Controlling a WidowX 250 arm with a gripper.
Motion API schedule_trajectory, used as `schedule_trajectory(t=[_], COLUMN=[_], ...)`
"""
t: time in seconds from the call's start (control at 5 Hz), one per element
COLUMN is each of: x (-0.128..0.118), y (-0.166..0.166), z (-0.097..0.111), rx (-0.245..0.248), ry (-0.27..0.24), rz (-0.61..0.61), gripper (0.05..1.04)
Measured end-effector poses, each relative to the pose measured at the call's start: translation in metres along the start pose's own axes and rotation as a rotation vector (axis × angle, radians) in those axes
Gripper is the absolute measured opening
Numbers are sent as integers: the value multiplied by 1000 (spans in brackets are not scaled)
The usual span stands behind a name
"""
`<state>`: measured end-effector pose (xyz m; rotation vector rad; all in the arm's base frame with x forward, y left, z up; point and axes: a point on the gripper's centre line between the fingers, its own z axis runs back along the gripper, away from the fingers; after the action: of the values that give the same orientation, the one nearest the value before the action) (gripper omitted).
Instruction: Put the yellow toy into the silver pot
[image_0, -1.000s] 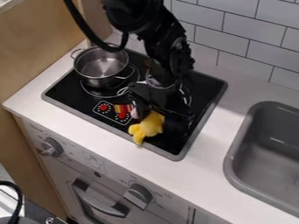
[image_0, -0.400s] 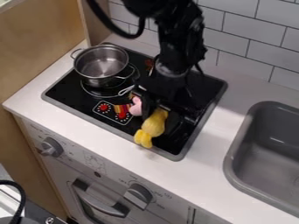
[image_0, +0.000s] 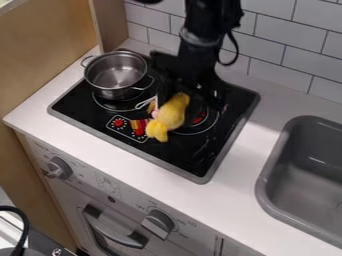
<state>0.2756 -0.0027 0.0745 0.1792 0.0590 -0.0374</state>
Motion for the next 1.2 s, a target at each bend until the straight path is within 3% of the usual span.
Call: schedule_trajectory(t=[0.2,0.4,0.8,1.2], x=[3,12,37,59], y=[26,63,113,133], z=[13,18,-9,-43], rx=[20,44,85,110], ry=[9,-33,-144,-244], rz=[-84,-163,-260,-317], gripper=[499,499,499,499])
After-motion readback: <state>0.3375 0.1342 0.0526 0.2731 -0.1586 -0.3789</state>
